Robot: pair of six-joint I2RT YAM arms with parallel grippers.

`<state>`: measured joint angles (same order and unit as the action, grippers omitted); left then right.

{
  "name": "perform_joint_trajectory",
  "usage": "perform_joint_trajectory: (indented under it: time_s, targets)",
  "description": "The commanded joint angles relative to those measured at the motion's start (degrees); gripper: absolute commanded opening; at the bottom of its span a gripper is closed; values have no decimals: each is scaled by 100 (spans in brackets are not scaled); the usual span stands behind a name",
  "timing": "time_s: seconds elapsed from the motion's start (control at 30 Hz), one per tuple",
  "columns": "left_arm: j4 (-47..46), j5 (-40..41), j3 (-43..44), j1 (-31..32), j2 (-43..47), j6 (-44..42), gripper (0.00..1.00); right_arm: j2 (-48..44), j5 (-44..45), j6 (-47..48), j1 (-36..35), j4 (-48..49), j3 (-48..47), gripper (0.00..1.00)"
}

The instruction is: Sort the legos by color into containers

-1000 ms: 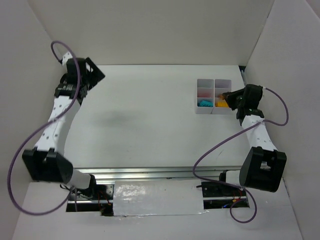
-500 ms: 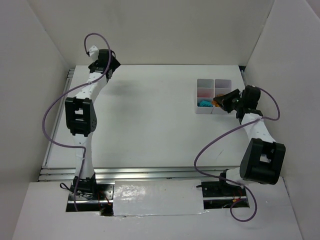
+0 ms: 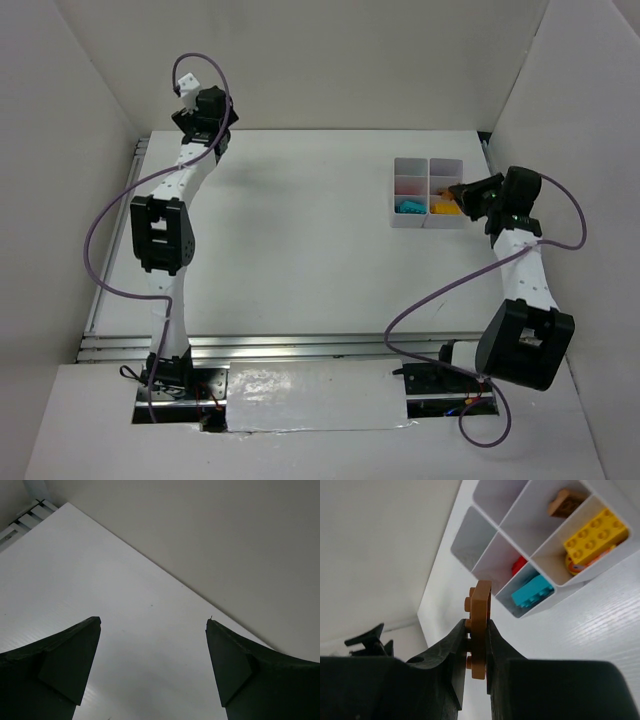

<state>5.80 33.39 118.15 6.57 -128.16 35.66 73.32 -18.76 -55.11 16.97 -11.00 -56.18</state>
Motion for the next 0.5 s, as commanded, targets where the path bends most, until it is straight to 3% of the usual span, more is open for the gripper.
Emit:
perform_joint_trajectory:
  time_s: [0.0, 0.2, 0.37, 0.47]
  targets:
    - [-413, 379, -64, 221, 89, -707, 99, -63, 110, -148, 280, -630, -244, 0]
    - [1000, 239, 155, 47, 309, -32, 99, 270, 409, -201, 456, -1369, -657, 0]
    - [1283, 2, 174, -94, 353, -349, 100, 1235, 5, -167, 421, -1079, -1517, 0]
    - [1204, -86, 278, -86, 231, -541, 100, 1683, 293, -254, 298, -1280, -2053, 0]
